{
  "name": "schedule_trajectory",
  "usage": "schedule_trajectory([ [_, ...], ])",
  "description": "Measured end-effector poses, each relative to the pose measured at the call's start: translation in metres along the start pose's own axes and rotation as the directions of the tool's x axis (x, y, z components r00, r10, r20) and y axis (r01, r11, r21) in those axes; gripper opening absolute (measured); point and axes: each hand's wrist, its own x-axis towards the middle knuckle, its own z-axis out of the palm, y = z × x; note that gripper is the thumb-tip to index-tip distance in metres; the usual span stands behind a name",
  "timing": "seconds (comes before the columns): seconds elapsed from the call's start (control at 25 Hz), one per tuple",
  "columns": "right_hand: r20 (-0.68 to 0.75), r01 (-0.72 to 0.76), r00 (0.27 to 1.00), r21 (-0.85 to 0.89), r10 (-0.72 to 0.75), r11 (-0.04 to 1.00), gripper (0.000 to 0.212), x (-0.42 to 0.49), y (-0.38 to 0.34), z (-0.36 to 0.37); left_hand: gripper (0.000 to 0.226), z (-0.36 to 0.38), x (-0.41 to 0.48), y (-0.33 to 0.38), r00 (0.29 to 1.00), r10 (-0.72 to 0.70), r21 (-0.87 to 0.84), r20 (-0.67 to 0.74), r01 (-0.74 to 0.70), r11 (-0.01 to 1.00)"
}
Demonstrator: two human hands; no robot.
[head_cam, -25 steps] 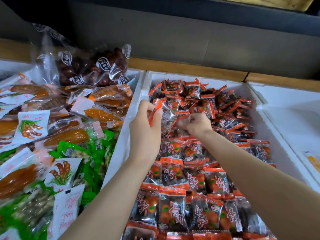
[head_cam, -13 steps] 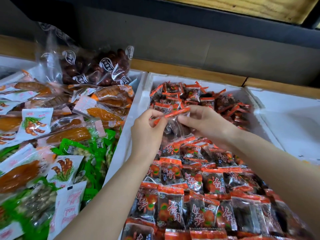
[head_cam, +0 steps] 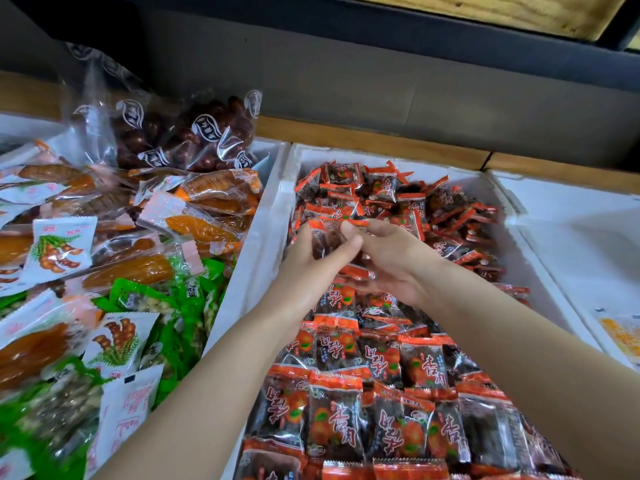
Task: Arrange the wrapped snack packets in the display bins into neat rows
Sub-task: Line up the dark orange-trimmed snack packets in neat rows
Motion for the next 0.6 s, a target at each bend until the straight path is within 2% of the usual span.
schedule_trajectory([
  [0.04, 0.014, 0.009, 1.0, 0.002, -0.009, 1.0, 0.02, -0.001, 0.001, 0.002, 0.059, 0.0, -0.002, 0.001, 1.0, 0.022, -0.046, -0.018, -0.022, 0.999],
  [0.12, 0.018, 0.076, 0.997, -0.007, -0.076, 0.997, 0.039, 0.001, 0.001, 0.004, 0.043, -0.002, 0.0, 0.0, 0.991, 0.072, -0.116, -0.109, -0.085, 0.99],
  [0.2, -0.064, 0.168, 0.983, -0.076, -0.173, 0.983, 0.044, 0.01, -0.003, -0.002, 0.047, -0.006, 0.004, 0.001, 0.975, 0.094, -0.133, -0.201, -0.123, 0.983],
  [0.24, -0.127, 0.194, 0.968, -0.17, -0.217, 0.966, 0.047, 0.017, -0.004, -0.007, 0.054, -0.008, 0.005, 0.001, 0.97, 0.097, -0.158, -0.223, -0.134, 0.978],
  [0.32, -0.205, 0.132, 0.952, -0.401, -0.229, 0.907, 0.046, 0.033, 0.002, -0.018, 0.06, -0.009, 0.004, 0.004, 0.96, 0.105, -0.208, -0.259, -0.162, 0.965],
  [0.4, -0.188, -0.02, 0.977, -0.538, -0.097, 0.843, 0.041, 0.044, 0.016, -0.019, 0.048, -0.011, 0.005, 0.004, 0.942, 0.144, -0.183, -0.303, -0.206, 0.961],
  [0.52, -0.186, -0.119, 0.983, -0.564, 0.016, 0.817, 0.038, 0.06, 0.031, -0.011, 0.016, -0.011, 0.003, 0.008, 0.927, 0.176, -0.162, -0.332, -0.24, 0.957],
  [0.6, -0.217, -0.118, 0.976, -0.55, -0.005, 0.827, 0.04, 0.071, 0.033, -0.004, 0.02, -0.012, 0.003, 0.008, 0.925, 0.175, -0.166, -0.337, -0.242, 0.956],
])
